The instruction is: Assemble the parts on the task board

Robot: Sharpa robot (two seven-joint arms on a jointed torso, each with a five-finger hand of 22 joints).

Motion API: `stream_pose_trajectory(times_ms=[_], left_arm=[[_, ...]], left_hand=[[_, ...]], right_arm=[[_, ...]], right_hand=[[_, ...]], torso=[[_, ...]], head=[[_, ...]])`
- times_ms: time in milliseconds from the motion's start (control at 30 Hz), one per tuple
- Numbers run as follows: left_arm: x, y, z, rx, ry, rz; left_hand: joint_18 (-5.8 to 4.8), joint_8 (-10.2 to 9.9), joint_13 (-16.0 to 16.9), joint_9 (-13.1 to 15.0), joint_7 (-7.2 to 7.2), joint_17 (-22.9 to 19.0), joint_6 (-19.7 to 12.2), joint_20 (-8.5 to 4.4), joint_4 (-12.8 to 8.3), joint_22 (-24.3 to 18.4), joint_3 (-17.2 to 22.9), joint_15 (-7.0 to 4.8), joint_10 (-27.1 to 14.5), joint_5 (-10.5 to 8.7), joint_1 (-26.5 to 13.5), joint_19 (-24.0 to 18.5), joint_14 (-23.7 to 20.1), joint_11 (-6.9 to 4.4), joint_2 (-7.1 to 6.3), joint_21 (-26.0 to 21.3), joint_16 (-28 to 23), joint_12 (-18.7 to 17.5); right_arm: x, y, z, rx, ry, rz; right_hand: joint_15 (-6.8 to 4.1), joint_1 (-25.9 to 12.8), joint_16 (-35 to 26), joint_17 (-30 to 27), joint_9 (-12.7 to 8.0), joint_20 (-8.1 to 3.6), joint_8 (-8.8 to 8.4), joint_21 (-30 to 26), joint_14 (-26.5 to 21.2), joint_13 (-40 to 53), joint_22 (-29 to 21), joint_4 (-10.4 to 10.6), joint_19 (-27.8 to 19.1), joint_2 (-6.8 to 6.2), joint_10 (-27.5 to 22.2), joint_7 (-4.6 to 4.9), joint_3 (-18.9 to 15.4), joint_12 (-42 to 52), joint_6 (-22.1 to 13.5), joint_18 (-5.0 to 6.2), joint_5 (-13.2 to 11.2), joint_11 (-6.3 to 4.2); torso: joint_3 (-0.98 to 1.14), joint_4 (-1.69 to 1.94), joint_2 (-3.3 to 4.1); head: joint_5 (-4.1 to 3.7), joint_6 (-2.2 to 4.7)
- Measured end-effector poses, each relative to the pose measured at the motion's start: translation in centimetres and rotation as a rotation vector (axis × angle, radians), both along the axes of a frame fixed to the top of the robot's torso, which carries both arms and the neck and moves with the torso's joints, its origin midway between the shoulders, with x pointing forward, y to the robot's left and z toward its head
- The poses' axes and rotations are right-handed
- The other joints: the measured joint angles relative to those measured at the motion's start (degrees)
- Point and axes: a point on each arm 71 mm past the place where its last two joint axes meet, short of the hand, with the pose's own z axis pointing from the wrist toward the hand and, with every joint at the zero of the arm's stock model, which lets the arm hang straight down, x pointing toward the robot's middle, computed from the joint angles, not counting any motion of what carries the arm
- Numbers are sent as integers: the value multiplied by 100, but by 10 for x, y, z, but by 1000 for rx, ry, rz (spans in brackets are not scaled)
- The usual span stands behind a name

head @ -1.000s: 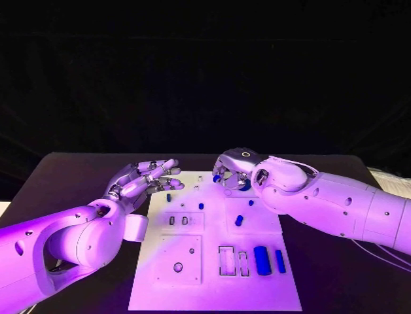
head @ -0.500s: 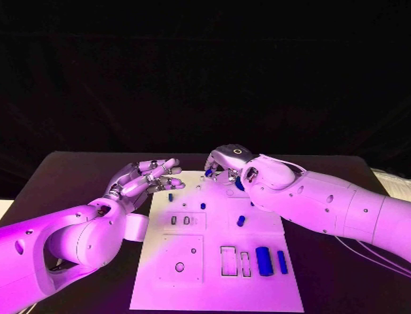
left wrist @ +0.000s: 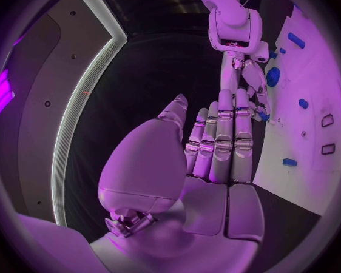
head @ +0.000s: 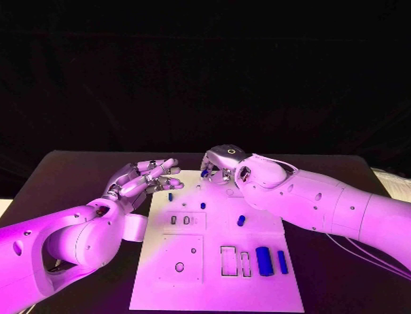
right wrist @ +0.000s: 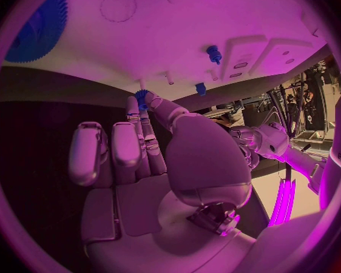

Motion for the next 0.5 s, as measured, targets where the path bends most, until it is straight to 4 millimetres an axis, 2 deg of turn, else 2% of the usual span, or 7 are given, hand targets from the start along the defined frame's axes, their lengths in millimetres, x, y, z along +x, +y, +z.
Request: stream_pose_trajectory(times_ms=[267,500], left_arm=[[0,0,0,0,0,0],[0,0,1,0,-1,-1]], left_hand=[[0,0,0,0,0,5,0,0,0,0,0,0,0,0,0,0,0,0,0,0,0,0],[0,-22,0,0,0,11,0,0,0,-7,0,20,0,0,0,0,-20,0,0,0,0,-30]], right_arm=[[2,4,-3,-16,17,-2],[5,5,-3,-23,20,-10]], right_hand=[[0,-23,0,3,32,0,-1,0,0,1,0,14,0,-23,0,2,-14,0,-17,0,-11,0],[0,-23,0,-45,21,0,-14,0,0,7,-2,34,0,-25,0,8,0,1,-29,0,-38,0]], torso=[[0,17,4],[-4,3,5]], head=[[15,-21],[27,-26]])
